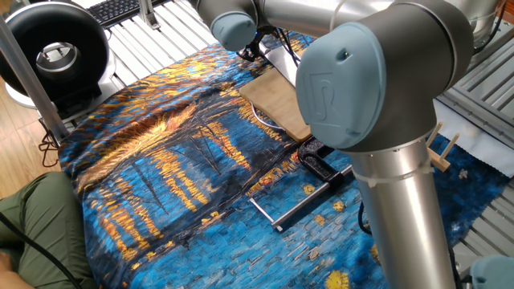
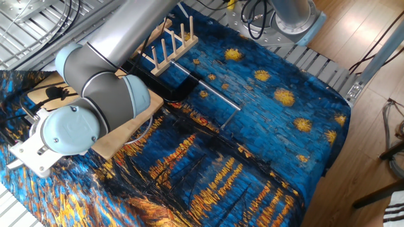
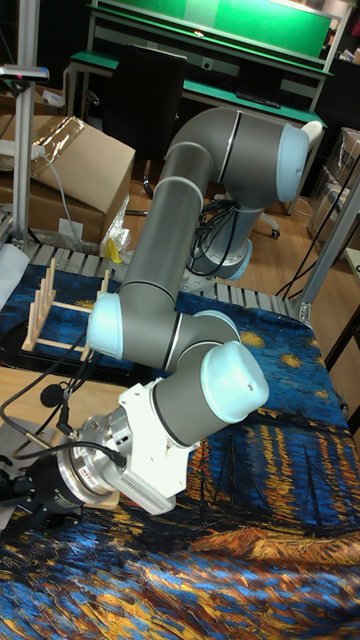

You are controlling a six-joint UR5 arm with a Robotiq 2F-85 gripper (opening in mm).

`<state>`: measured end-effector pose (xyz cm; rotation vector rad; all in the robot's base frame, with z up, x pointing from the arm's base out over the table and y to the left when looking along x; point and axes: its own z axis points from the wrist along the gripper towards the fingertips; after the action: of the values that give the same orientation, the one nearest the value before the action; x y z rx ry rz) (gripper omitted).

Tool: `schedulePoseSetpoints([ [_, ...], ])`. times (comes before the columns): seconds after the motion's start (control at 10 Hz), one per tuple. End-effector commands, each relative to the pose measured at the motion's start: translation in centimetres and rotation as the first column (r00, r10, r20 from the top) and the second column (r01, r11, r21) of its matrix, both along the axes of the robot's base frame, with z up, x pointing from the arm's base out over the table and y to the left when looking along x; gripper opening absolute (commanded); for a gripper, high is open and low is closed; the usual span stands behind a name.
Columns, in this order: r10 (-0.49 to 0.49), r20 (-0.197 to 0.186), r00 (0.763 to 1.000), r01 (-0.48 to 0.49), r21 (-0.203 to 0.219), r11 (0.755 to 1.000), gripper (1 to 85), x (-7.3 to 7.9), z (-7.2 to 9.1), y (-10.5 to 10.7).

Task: Put the knife on the knife rack

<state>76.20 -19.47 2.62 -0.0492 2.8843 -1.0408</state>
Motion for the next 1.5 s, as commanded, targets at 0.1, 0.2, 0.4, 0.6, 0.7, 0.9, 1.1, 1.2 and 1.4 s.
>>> schedulePoseSetpoints([
  [0.1, -0.025, 0.014, 1.000, 0.024, 0.015, 1.000, 61.3, -0.08, -0.54, 0.21],
  [0.2, -0.029, 0.018, 0.999, 0.029, 0.009, 1.000, 61.3, -0.07, -0.61, 0.20],
  [0.4, -0.038, 0.022, 0.999, 0.038, -0.021, 0.999, 61.7, 0.04, -0.40, 0.00],
  [0.6, -0.045, 0.028, 0.999, 0.046, -0.035, 0.998, 61.7, 0.13, -0.53, 0.00],
  [0.7, -0.050, 0.032, 0.998, 0.051, -0.028, 0.998, 61.7, 0.14, -0.75, 0.15],
  [0.9, -0.054, 0.031, 0.998, 0.055, -0.022, 0.998, 61.7, 0.13, -0.87, 0.33],
  [1.1, -0.056, 0.032, 0.998, 0.057, -0.033, 0.998, 61.7, 0.19, -0.87, 0.26],
  [1.2, -0.056, 0.032, 0.998, 0.057, -0.036, 0.998, 61.7, 0.22, -0.88, 0.28],
  [1.4, -0.061, 0.033, 0.998, 0.063, -0.043, 0.997, 61.7, 0.27, -0.87, 0.25],
])
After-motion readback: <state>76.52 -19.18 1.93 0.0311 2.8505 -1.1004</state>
